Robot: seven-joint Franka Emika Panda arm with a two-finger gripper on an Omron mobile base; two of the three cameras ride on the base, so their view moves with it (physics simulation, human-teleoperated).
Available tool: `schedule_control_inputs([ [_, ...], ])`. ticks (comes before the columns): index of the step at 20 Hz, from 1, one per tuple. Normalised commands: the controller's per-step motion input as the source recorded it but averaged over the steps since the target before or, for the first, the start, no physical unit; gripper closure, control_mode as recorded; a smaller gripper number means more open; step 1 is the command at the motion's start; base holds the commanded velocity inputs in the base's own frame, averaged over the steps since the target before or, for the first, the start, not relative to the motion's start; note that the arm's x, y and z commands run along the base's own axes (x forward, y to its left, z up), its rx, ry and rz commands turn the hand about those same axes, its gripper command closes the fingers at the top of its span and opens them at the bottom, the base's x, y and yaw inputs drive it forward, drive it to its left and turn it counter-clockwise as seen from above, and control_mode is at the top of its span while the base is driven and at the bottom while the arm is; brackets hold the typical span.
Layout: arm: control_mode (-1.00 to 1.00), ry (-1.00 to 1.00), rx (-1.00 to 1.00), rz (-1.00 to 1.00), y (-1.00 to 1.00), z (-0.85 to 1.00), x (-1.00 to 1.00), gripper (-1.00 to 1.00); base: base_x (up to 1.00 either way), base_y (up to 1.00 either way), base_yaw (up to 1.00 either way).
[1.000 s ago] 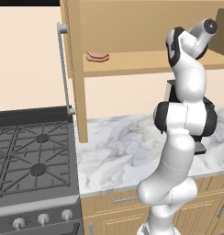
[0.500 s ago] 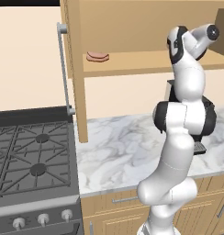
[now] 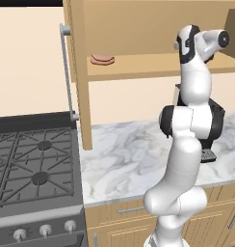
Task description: Pick the cans from the counter and place them in their designated side in the cabinet.
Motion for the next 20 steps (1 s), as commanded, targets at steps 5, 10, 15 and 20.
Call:
schedule_control_inputs([
  [5, -1.00, -0.10, 0.00, 0.07, 0.00, 0.17, -0.01, -1.00, 0.00, 0.00, 0.00],
  [10, -1.00, -0.10, 0.00, 0.07, 0.03, 0.32, -0.25, -1.00, 0.00, 0.00, 0.00],
  [15, -1.00, -0.07, 0.00, 0.07, 0.26, 0.06, -0.57, -1.00, 0.00, 0.00, 0.00],
  [20, -1.00, -0.08, -0.02, 0.07, 0.40, 0.00, -0.66, -1.00, 0.00, 0.00, 0.00],
])
